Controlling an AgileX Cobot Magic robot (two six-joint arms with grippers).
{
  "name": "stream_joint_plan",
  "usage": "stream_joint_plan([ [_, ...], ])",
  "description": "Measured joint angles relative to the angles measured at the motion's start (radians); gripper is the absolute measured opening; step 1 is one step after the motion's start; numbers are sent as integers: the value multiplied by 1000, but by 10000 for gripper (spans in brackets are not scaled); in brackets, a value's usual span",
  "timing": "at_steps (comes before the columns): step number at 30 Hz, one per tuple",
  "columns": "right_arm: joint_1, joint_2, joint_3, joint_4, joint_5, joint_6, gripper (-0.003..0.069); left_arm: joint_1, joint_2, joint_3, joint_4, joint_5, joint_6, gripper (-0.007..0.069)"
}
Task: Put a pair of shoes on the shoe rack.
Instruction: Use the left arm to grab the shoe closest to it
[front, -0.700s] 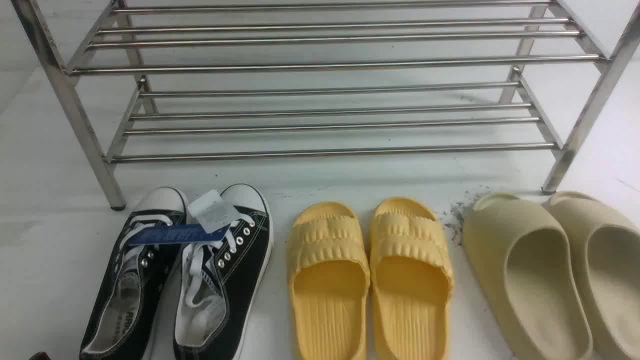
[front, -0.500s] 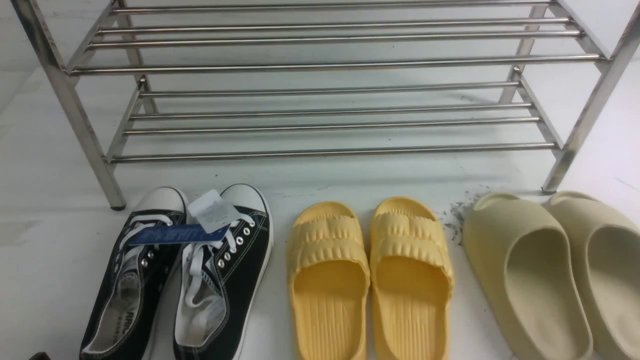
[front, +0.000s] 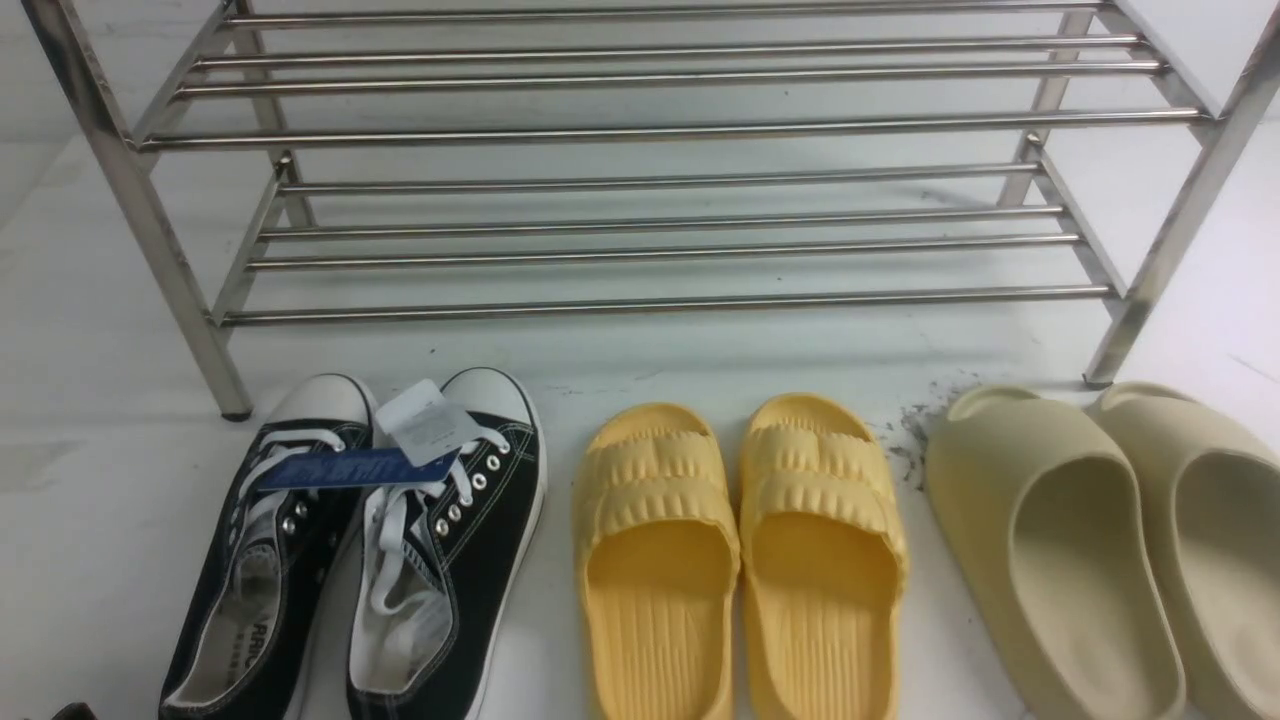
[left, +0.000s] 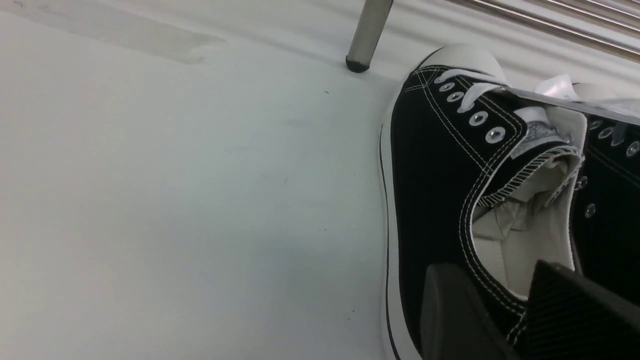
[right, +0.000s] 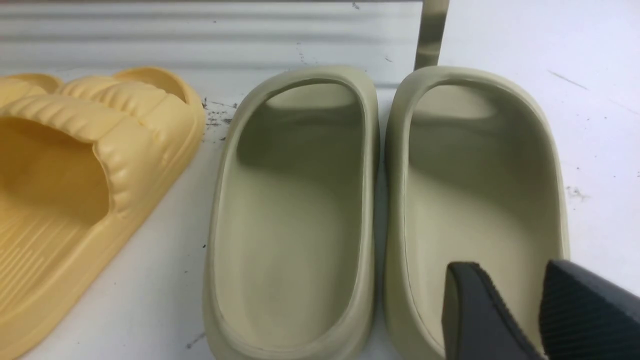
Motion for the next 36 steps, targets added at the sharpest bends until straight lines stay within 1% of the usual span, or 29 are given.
stream_joint_plan([
  [2, 0, 0, 0, 0, 0, 0, 239, 0, 0, 0, -9, -27, -13, 239],
  [5, 0, 0, 0, 0, 0, 0, 239, 0, 0, 0, -121, -92, -91, 239],
  [6, 0, 0, 0, 0, 0, 0, 239, 0, 0, 0, -178, -118, -125, 239],
  [7, 0, 0, 0, 0, 0, 0, 239, 0, 0, 0, -190, -123, -131, 239],
  [8, 0, 0, 0, 0, 0, 0, 239, 0, 0, 0, -301, -173, -191, 239],
  [9, 0, 0, 0, 0, 0, 0, 239, 0, 0, 0, -301, -173, -191, 239],
  [10, 0, 0, 0, 0, 0, 0, 239, 0, 0, 0, -390, -215, -229, 239],
  [11, 0, 0, 0, 0, 0, 0, 239, 0, 0, 0, -433, -239, -246, 239],
  [14, 0, 0, 0, 0, 0, 0, 239, 0, 0, 0, -486, -291, -253, 239],
  [16, 0, 0, 0, 0, 0, 0, 239, 0, 0, 0, -496, -306, -248, 232],
  [18, 0, 0, 0, 0, 0, 0, 239, 0, 0, -2, -508, -300, -246, 192],
  [22, 0, 0, 0, 0, 0, 0, 239, 0, 3, -110, -494, -153, -208, 34],
  [23, 0, 0, 0, 0, 0, 0, 239, 0, 17, -159, -483, -111, -188, 0],
  [24, 0, 0, 0, 0, 0, 0, 239, 0, 55, -214, -463, -38, -154, -13],
  [26, 0, 0, 0, 0, 0, 0, 239, 0, 102, -271, -446, 33, -121, -13],
  [27, 0, 0, 0, 0, 0, 0, 239, 0, 202, -380, -416, 177, -53, -13],
  [28, 0, 0, 0, 0, 0, 0, 239, 0, 260, -428, -407, 228, -28, -13],
  [29, 0, 0, 0, 0, 0, 0, 239, 0, 339, -487, -393, 313, 14, -13],
  [30, 0, 0, 0, 0, 0, 0, 239, 0, 371, -510, -388, 345, 32, -13],
  [31, 0, 0, 0, 0, 0, 0, 239, 0, 488, -585, -371, 460, 103, -13],
  [32, 0, 0, 0, 0, 0, 0, 239, -1, 571, -632, -363, 518, 146, -13],
  [34, 0, 0, 0, 0, 0, 0, 239, -25, 744, -716, -347, 580, 203, -13],
  [36, 0, 0, 0, 0, 0, 0, 239, -75, 870, -770, -303, 581, 229, -13],
])
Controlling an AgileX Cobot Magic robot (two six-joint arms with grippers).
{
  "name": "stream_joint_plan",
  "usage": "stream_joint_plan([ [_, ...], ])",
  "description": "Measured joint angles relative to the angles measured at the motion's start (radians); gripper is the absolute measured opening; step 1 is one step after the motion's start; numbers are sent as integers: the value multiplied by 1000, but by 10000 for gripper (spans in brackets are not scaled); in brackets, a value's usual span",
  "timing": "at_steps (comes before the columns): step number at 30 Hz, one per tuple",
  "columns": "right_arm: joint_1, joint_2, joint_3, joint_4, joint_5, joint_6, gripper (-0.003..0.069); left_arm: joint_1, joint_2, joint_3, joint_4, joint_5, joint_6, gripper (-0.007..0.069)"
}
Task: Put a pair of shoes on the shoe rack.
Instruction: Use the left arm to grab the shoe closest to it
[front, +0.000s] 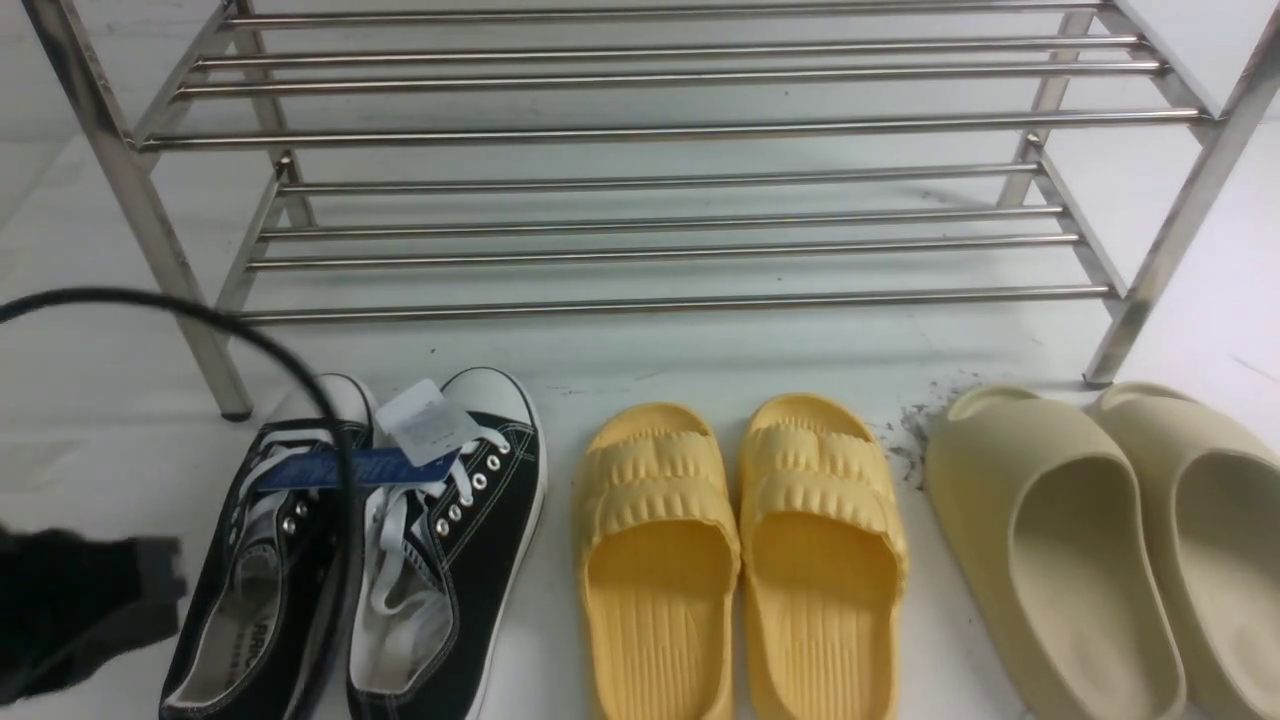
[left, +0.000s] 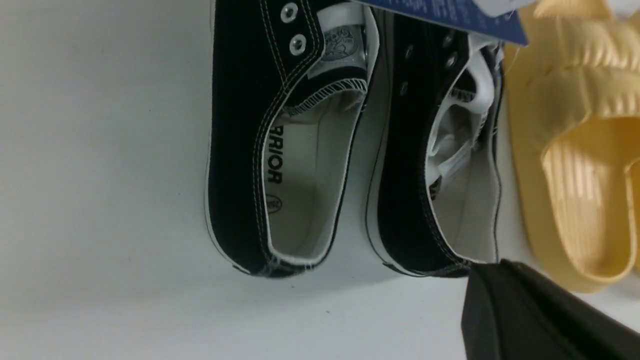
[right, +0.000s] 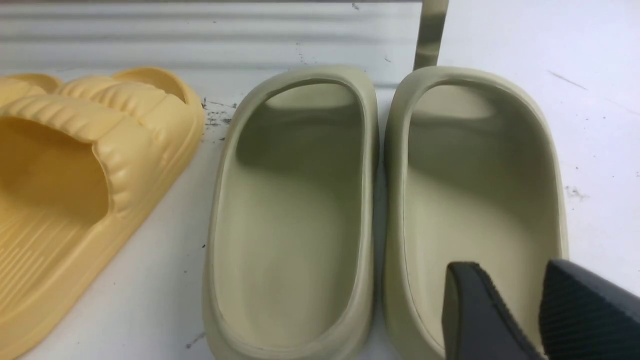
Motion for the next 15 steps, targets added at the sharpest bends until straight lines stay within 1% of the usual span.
stream_joint_plan([
  [1, 1, 0, 0, 0, 0, 0, 239, -38, 63, -26, 35, -6, -5, -13],
  [2, 1, 0, 0, 0, 0, 0, 239, -46, 75, -31, 35, -6, -5, -13],
  [3, 1, 0, 0, 0, 0, 0, 239, -128, 159, -64, 116, -17, -43, -13],
  [4, 1, 0, 0, 0, 0, 0, 239, -174, 194, -81, 163, -23, -81, -13],
  [5, 1, 0, 0, 0, 0, 0, 239, -174, 200, -83, 173, -24, -90, -13],
  [6, 1, 0, 0, 0, 0, 0, 239, -247, 230, -98, 242, -35, -173, -13],
  [7, 1, 0, 0, 0, 0, 0, 239, -253, 232, -100, 261, -37, -195, -13],
  [9, 1, 0, 0, 0, 0, 0, 239, -300, 250, -102, 349, -33, -314, -13],
  [10, 1, 0, 0, 0, 0, 0, 239, -304, 258, -102, 371, -32, -342, -13],
  [13, 1, 0, 0, 0, 0, 0, 239, -307, 294, -94, 415, -31, -374, -12],
  [15, 1, 0, 0, 0, 0, 0, 239, -307, 325, -84, 429, -35, -379, 15],
])
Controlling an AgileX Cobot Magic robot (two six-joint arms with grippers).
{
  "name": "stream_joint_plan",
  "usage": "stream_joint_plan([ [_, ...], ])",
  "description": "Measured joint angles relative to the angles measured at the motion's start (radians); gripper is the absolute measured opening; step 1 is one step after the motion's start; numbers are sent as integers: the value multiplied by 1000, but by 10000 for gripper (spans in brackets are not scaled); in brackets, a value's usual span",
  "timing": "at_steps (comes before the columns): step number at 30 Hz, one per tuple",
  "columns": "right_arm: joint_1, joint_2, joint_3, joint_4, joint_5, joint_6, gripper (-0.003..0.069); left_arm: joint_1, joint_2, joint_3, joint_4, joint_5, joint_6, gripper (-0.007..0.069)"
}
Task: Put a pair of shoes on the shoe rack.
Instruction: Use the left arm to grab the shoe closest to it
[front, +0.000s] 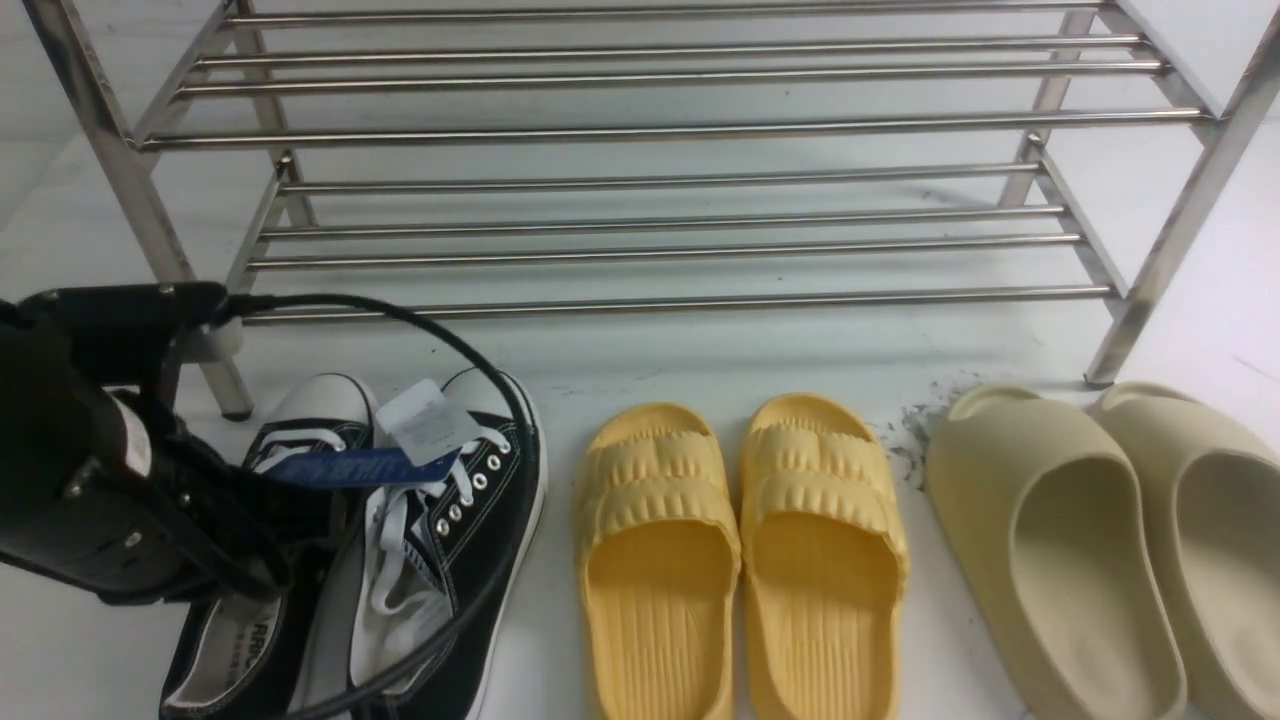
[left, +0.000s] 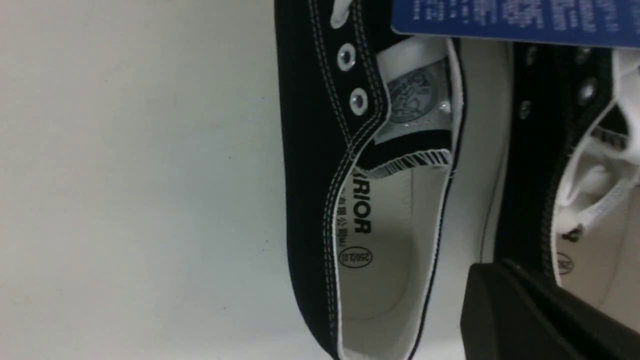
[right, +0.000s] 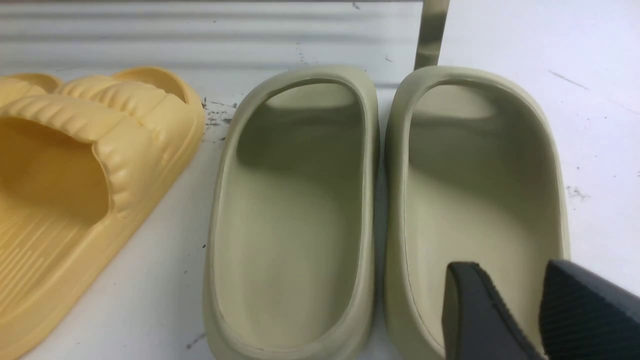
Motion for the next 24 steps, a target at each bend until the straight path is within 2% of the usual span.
stream_joint_plan([
  [3, 0, 0, 0, 0, 0, 0, 239, 0, 41, 8, 0, -19, -2, 74],
  [6, 0, 0, 0, 0, 0, 0, 239, 0, 114, 19, 0, -45, -3, 208],
  [9, 0, 0, 0, 0, 0, 0, 239, 0, 160, 28, 1, -62, 7, 284],
  [15, 0, 0, 0, 0, 0, 0, 239, 14, 199, 36, -1, -100, 13, 308],
  [20, 0, 0, 0, 0, 0, 0, 239, 84, 259, 36, -31, -152, 52, 275],
  [24, 0, 0, 0, 0, 0, 0, 239, 96, 319, 36, -55, -179, 82, 245],
])
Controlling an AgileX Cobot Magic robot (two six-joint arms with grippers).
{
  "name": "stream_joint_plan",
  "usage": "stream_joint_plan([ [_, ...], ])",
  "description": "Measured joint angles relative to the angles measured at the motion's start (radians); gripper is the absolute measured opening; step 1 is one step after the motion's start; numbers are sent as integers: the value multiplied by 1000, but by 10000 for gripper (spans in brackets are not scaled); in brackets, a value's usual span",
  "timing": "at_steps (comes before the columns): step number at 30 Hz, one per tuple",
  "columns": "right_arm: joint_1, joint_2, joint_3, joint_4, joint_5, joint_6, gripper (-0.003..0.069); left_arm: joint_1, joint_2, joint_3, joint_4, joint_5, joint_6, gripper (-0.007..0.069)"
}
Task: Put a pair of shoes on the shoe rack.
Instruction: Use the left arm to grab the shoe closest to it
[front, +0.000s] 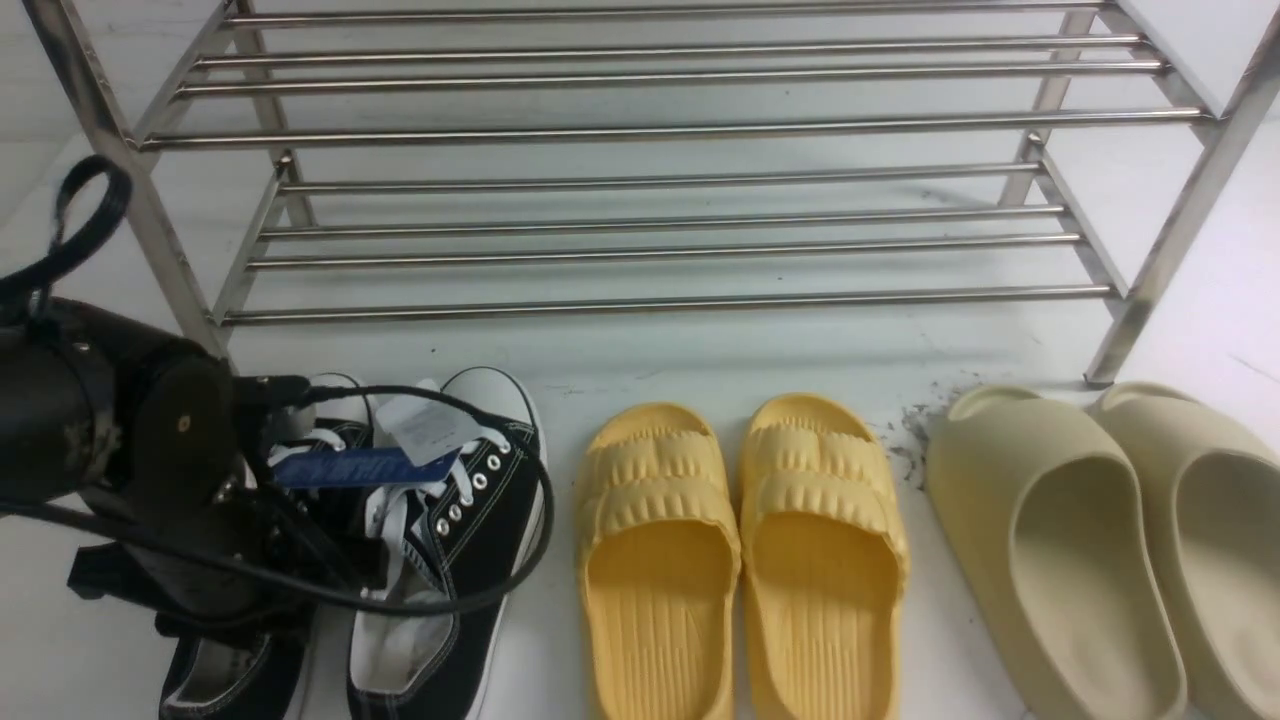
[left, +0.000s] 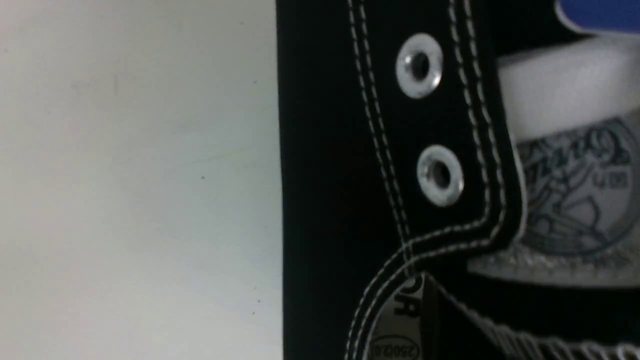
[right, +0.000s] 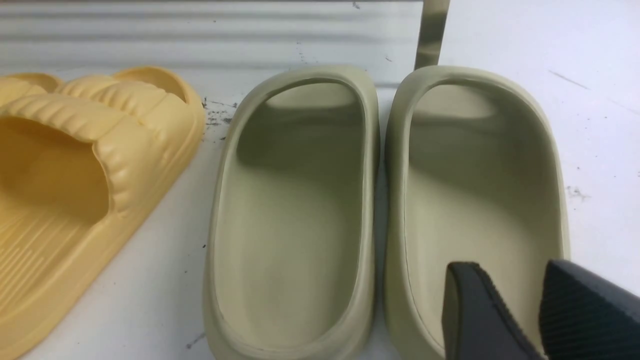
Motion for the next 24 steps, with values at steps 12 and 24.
stream_joint_plan([
  [12, 0, 0, 0, 0, 0, 0, 239, 1, 70, -1, -22, -27, -32, 15],
  [24, 0, 0, 0, 0, 0, 0, 239, 1, -223, 12, -28, 81, -45, -2],
])
